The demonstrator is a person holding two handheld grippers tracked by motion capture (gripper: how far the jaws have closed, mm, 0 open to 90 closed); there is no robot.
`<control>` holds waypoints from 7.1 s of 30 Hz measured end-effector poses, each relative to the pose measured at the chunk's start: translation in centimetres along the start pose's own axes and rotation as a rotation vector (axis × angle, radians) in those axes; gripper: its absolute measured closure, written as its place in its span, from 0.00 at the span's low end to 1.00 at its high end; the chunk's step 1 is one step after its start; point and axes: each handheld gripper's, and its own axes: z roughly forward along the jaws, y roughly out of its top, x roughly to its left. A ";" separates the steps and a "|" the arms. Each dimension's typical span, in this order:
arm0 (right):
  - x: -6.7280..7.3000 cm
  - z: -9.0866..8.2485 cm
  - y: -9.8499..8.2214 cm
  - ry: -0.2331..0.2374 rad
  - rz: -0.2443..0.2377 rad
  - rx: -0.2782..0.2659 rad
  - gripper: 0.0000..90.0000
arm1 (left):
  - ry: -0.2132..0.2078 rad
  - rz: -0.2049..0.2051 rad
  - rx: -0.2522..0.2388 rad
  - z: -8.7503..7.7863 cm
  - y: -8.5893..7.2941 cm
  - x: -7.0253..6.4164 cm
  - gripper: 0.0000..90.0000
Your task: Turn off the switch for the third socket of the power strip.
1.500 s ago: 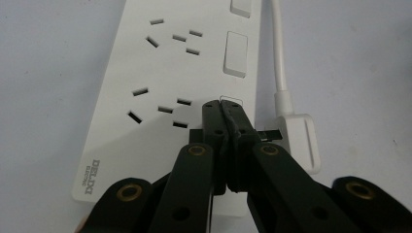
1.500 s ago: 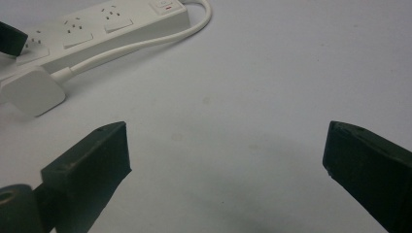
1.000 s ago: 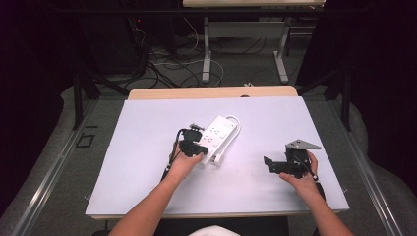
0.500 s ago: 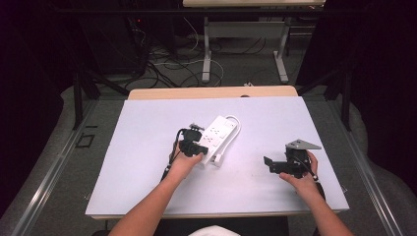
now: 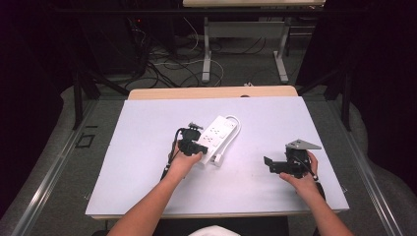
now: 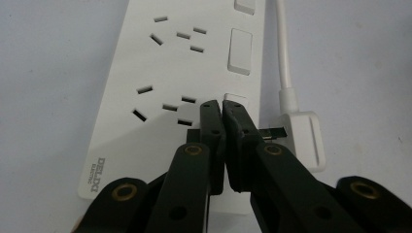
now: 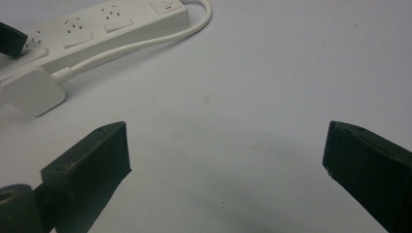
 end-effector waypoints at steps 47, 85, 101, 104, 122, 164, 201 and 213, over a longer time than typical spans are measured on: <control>0.0 0.0 0.0 0.001 -0.004 -0.003 0.03 | 0.002 -0.002 -0.084 -2.4 0.6 0.1 0.64; 0.1 0.1 -0.1 0.001 -0.003 0.006 0.03 | 0.114 0.040 -0.139 -5.3 0.2 2.4 0.41; 0.1 0.1 -0.1 0.002 -0.003 0.004 0.03 | 0.132 0.071 -0.184 -6.4 -0.2 3.9 0.37; 0.1 0.1 -0.1 0.002 -0.007 0.002 0.03 | 0.133 0.081 -0.197 -6.5 -0.2 4.2 0.35; 0.1 0.1 -0.1 0.002 -0.005 0.003 0.03 | 0.138 0.043 -0.218 -7.3 -1.3 6.1 0.27; 0.2 0.2 -0.1 0.001 -0.007 0.004 0.03 | 0.174 -0.011 -0.312 -8.1 -7.0 9.7 0.00; 0.2 0.2 -0.2 -0.002 -0.002 0.003 0.03 | 0.176 -0.014 -0.324 -5.9 -10.5 11.0 0.00; 0.1 0.4 -0.2 -0.001 0.001 0.007 0.03 | 0.190 0.000 -0.318 -5.4 -10.9 11.1 0.00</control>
